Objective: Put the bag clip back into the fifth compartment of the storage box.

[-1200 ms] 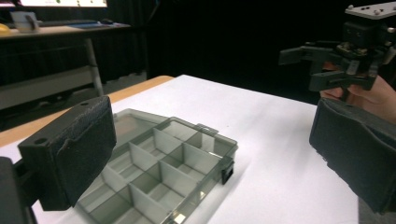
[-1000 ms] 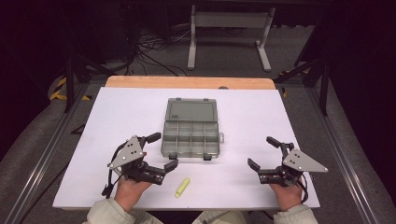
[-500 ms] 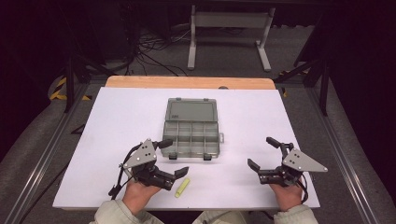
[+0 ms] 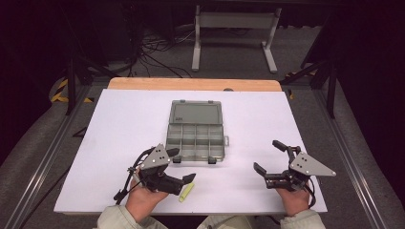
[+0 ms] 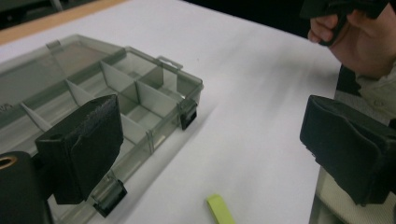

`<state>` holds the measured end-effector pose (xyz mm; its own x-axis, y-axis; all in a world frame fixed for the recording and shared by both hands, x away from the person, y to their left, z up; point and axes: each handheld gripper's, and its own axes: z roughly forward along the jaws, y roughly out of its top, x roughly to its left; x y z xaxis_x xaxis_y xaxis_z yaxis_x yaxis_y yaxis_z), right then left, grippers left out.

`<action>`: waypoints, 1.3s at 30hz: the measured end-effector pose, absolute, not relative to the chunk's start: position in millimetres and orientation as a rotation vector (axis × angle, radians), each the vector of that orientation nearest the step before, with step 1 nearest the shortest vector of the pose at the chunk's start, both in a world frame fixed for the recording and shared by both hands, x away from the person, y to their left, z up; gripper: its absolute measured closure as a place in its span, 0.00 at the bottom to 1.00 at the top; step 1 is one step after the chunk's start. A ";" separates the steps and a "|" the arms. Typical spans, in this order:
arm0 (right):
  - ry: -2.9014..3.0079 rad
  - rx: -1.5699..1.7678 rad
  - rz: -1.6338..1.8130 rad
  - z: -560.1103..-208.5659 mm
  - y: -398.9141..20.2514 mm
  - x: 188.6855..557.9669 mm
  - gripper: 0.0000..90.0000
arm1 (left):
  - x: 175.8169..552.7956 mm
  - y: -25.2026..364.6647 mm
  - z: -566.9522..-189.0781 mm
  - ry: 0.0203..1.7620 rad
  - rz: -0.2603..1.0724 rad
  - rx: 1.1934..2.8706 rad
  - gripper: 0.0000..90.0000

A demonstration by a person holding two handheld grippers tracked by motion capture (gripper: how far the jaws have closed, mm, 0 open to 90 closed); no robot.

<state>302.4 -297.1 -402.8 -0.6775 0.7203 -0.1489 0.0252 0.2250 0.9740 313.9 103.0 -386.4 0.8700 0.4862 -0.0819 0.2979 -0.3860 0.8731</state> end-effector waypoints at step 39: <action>1.923 0.678 1.503 -402.7 -296.3 302.3 0.05 | 322.0 69.6 -402.6 0.762 -0.096 2.490 0.14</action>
<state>302.3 -296.3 -402.7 -0.6897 0.7094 -0.1448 0.0308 0.2286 0.9730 322.0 69.6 -402.6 0.8384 0.5008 -0.2151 0.5386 -0.7008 0.4678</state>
